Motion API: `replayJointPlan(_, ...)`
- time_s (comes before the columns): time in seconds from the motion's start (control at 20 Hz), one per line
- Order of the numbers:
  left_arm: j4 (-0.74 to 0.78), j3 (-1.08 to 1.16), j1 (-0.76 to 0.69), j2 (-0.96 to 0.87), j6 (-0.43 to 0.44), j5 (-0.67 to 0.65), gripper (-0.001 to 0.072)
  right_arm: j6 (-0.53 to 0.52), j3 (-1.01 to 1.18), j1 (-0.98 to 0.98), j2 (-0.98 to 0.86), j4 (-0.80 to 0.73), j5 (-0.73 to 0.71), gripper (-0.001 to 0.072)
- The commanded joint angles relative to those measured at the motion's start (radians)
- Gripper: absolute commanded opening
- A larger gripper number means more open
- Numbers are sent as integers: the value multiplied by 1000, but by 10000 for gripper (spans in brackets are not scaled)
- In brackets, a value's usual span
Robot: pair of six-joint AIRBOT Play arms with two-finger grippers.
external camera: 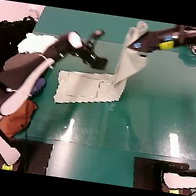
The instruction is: Fold the shirts.
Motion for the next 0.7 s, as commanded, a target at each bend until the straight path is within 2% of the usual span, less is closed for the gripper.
replayJointPlan(0.0, 105, 31, 169, 131, -5, -85, 27, 2, 38, 175, -84, 1, -136, 15)
replayJointPlan(0.2, 127, 31, 350, 270, 11, -149, 27, -1, 37, 375, -219, -2, -346, 16)
replayJointPlan(0.25, 127, 31, 380, 291, 23, -168, 27, -6, 37, 413, -257, -2, -389, 38)
replayJointPlan(0.35, 126, 31, 424, 312, 36, -216, 27, -43, 37, 470, -325, -2, -451, 377)
replayJointPlan(0.45, 127, 31, 443, 318, 37, -251, 27, -44, 37, 478, -354, -5, -420, 370)
replayJointPlan(0.5, 128, 31, 443, 319, 37, -260, 27, -43, 37, 460, -351, -20, -375, 315)
replayJointPlan(0.55, 127, 31, 443, 318, 41, -263, 27, -35, 36, 434, -341, -43, -323, 308)
replayJointPlan(0.65, 121, 31, 439, 318, 43, -266, 27, 5, 27, 360, -309, -152, -196, 308)
